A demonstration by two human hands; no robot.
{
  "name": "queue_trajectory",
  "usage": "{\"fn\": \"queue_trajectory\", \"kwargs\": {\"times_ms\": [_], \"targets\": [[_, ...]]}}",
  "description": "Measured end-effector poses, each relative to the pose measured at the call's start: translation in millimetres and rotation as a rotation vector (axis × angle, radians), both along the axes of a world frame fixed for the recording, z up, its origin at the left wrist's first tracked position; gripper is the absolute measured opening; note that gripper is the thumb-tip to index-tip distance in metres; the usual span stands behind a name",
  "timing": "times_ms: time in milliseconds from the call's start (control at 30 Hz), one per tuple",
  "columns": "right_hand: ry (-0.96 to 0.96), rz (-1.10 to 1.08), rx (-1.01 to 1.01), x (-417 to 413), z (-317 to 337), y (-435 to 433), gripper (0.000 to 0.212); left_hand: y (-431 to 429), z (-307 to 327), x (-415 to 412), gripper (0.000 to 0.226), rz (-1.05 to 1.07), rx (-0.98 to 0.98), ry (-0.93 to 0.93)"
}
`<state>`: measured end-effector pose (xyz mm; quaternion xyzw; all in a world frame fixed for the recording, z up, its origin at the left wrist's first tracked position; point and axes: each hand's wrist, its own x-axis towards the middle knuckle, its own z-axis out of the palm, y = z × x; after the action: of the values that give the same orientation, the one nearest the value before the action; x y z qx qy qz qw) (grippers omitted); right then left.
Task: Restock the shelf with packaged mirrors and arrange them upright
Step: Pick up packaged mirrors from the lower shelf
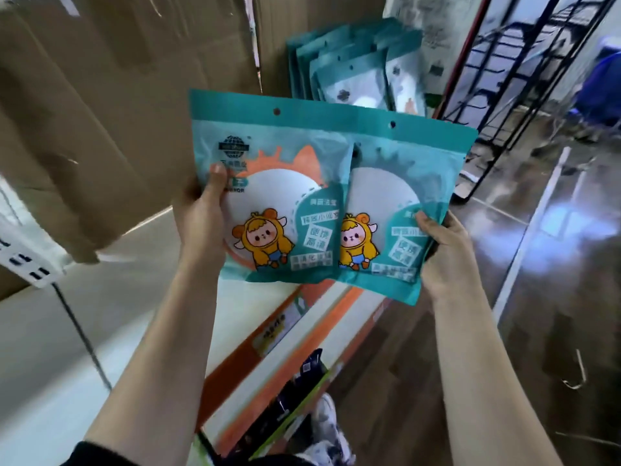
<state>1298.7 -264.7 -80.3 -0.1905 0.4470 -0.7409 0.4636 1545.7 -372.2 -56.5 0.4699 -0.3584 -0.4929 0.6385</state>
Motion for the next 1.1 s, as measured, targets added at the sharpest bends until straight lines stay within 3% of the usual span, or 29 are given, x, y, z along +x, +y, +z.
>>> {"fn": "queue_trajectory", "kwargs": {"times_ms": [167, 300, 467, 567, 767, 933, 1100], "targets": [[-0.015, 0.004, -0.02, -57.3, -3.1, -43.5, 0.026, -47.4, 3.0, -64.6, 0.021, -0.046, -0.085, 0.006], [0.026, 0.035, -0.026, -109.1, 5.5, -85.5, 0.027, -94.7, 1.0, -115.4, 0.006, -0.034, -0.074, -0.007], [0.054, 0.033, -0.022, -168.7, -1.9, -119.7, 0.072, -129.0, -5.3, -174.6, 0.01, -0.08, -0.095, -0.004], [0.028, 0.045, -0.03, -192.3, -3.5, -137.4, 0.079, -146.0, -1.3, -193.3, 0.009, -0.077, -0.096, -0.033], [-0.01, 0.065, -0.046, -240.0, -0.5, -186.9, 0.075, -180.2, 3.9, -235.8, 0.011, -0.017, -0.126, -0.031], [0.037, 0.167, -0.047, -277.4, 6.3, -243.7, 0.021, -207.7, 6.4, -260.6, 0.012, 0.155, -0.154, -0.017], [0.142, 0.32, -0.029, -324.0, 9.2, -291.5, 0.021, -209.4, -0.2, -303.0, 0.017, 0.353, -0.136, 0.017]]}}
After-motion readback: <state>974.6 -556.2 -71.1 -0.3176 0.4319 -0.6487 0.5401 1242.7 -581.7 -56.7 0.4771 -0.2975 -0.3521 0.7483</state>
